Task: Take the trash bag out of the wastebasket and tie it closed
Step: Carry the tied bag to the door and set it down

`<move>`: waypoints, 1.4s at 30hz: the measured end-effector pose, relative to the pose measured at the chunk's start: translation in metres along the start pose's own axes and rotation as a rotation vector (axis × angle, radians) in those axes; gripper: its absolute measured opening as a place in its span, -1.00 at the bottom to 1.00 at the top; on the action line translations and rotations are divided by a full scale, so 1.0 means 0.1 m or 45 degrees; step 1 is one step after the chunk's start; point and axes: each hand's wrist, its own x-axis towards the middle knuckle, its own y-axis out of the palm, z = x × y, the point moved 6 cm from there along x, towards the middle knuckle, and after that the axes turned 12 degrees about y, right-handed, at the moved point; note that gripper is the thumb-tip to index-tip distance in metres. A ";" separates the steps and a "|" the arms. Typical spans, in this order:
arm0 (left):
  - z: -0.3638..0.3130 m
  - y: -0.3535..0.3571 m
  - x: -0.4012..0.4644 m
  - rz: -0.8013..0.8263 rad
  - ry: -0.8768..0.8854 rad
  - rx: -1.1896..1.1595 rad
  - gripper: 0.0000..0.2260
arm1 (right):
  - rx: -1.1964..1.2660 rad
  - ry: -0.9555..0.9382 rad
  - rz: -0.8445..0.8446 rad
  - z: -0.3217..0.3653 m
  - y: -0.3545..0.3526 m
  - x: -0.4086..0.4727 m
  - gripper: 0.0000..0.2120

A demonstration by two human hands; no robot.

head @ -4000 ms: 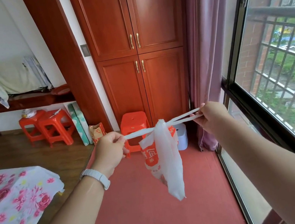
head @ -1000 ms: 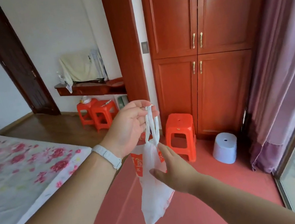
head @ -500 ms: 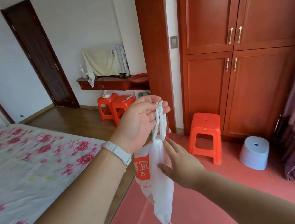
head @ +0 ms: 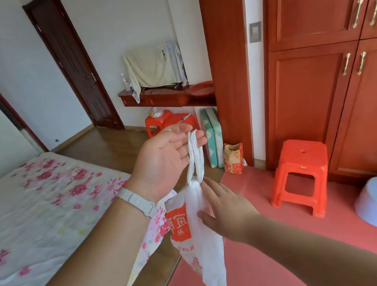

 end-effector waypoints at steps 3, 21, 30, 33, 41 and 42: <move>0.07 -0.21 0.51 -0.077 0.021 -0.054 -0.78 | 0.057 -0.017 0.031 -0.20 0.05 0.49 -0.34; 0.17 -1.43 3.21 -0.081 0.008 -0.120 -0.79 | -0.020 -0.040 0.070 -0.76 0.49 3.50 -0.32; 0.07 -2.53 4.57 0.106 -0.072 -0.218 -0.80 | -0.112 0.057 0.035 -0.45 0.98 5.06 -0.30; -0.05 -2.86 4.98 0.149 -0.080 -0.213 -0.80 | -0.121 0.087 -0.007 -0.31 1.06 5.59 -0.31; -0.32 -3.47 5.91 0.132 -0.028 -0.188 -0.80 | -0.088 0.088 -0.039 -0.08 1.24 6.84 -0.29; -0.34 -3.53 6.02 0.126 -0.020 -0.189 -0.80 | -0.092 0.083 -0.049 -0.08 1.25 6.98 -0.30</move>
